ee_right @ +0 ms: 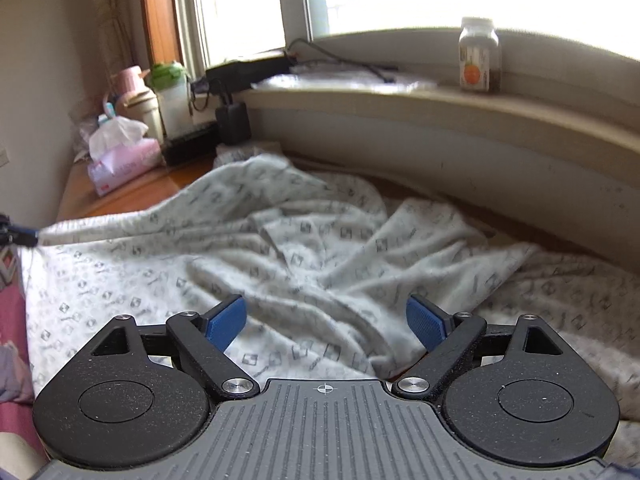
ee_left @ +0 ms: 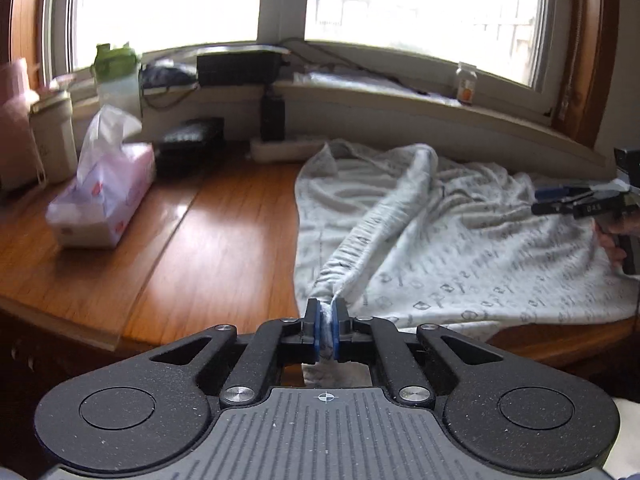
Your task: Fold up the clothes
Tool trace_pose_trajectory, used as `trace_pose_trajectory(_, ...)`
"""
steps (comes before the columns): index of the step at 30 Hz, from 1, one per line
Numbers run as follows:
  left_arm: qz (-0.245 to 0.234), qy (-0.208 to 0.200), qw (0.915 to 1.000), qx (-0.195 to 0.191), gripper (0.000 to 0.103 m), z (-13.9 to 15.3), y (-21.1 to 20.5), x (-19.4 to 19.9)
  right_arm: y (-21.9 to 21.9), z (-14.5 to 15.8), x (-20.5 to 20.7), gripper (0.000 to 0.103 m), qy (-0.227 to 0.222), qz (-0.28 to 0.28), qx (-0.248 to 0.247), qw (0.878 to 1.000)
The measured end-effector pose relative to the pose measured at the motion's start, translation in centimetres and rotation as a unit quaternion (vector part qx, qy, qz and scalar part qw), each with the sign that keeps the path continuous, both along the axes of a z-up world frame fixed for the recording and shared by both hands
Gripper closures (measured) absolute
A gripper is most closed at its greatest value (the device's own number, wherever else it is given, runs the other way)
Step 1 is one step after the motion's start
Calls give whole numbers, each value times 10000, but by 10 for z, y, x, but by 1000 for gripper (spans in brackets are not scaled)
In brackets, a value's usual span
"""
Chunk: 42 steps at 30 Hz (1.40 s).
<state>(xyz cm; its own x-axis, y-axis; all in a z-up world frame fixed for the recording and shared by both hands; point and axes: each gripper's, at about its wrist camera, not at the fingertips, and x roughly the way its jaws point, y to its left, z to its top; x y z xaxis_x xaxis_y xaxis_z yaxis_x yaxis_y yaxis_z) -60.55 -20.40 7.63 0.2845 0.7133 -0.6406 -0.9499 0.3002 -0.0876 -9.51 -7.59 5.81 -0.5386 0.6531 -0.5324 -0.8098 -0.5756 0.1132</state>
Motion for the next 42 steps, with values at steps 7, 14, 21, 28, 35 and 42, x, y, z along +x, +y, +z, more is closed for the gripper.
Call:
trace_pose_trajectory(7, 108, 226, 9992, -303, 81, -25, 3, -2, 5, -10, -1, 17, -444, -7, -37, 9990)
trace_pose_trajectory(14, -78, 327, 9994, 109, 67, -10, 28, 24, 7, -29, 9, 16, -448, -70, -172, 9988)
trace_pose_trajectory(21, -273, 79, 9987, 427, 67, -13, 91, 58, -1, -29, 3, 16, -619, -41, -16, 9981)
trace_pose_trajectory(28, -258, -292, 9980, 503, 74, -13, 191, 102, 2, -30, 6, 16, -538, -82, -88, 9985)
trace_pose_trajectory(35, -884, -132, 9959, 112, 74, -37, 216, 161, 2, -30, 7, 16, -525, -113, -91, 9985)
trace_pose_trajectory(42, -1151, 169, 9929, 246, 61, -42, 202, 173, 2, -30, 7, 16, -539, -92, -91, 9985)
